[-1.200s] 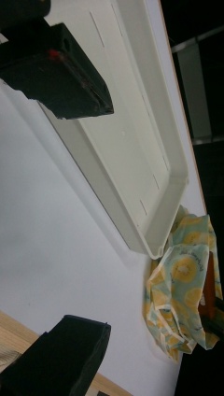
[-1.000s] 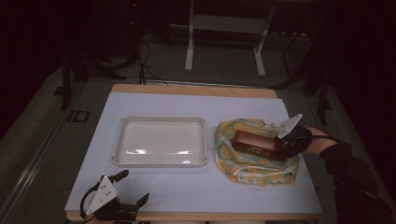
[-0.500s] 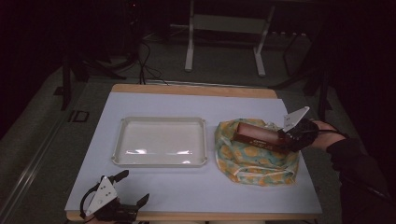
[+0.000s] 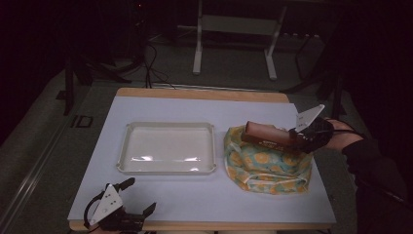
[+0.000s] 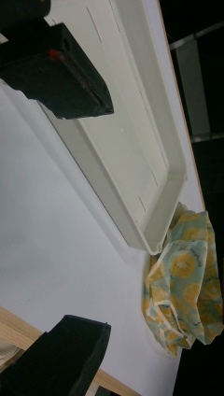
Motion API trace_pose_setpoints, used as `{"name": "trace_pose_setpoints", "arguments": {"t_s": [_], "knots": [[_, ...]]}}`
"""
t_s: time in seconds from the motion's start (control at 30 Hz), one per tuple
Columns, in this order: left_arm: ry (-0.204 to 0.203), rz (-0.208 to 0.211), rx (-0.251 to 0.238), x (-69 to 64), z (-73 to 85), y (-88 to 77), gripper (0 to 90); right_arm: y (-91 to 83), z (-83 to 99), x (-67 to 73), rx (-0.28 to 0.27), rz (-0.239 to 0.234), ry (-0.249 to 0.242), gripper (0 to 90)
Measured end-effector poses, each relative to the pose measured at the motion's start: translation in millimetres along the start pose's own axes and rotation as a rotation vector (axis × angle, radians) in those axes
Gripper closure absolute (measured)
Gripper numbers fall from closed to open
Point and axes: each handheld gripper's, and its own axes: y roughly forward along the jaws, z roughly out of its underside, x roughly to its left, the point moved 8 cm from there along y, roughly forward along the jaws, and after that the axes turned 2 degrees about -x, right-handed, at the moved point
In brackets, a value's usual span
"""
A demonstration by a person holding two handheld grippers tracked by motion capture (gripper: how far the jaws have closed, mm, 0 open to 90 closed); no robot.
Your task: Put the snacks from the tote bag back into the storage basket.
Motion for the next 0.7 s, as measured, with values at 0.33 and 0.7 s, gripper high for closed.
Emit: {"name": "trace_pose_setpoints", "arguments": {"t_s": [0.33, 0.7], "knots": [[0.007, 0.006, 0.006, -1.1, 0.6, 0.6, 0.0, -4.7, -29.3, -3.6, -0.028, 0.018, -0.051, 43.1], [0.013, 0.018, 0.008, -2.2, 1.2, 0.9, 0.1, -2.6, -63.2, -1.8, -0.041, 0.006, -0.117, 43.1]]}}
